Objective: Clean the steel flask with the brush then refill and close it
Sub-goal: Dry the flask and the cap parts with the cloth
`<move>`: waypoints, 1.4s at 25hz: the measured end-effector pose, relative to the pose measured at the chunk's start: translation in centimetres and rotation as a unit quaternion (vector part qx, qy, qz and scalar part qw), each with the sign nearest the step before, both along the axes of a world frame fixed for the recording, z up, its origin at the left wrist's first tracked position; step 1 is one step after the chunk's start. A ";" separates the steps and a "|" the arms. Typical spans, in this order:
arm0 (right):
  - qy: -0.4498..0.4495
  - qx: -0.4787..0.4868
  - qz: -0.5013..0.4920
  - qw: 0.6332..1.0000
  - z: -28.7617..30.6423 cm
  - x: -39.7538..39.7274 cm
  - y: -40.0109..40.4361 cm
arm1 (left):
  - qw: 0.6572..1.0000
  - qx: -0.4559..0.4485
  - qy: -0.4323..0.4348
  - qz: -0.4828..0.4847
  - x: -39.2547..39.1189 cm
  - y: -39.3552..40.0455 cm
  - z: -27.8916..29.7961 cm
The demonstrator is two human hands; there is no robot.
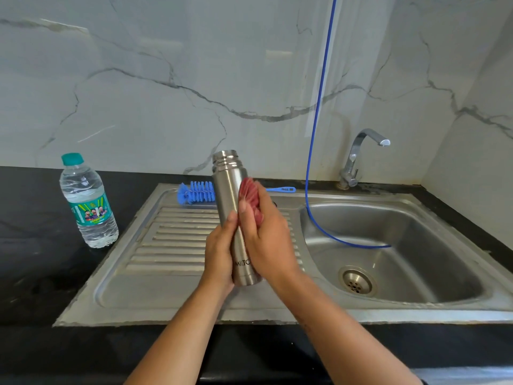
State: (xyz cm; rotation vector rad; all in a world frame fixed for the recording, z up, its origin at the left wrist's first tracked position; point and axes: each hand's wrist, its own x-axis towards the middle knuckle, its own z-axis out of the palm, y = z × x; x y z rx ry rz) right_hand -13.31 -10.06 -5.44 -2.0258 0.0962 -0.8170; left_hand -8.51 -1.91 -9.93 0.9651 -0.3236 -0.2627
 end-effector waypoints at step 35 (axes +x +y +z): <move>0.025 0.028 0.052 0.998 -0.3 -1.1 0.3 | 0.998 -0.047 -0.016 -0.029 0.7 0.0 -1.0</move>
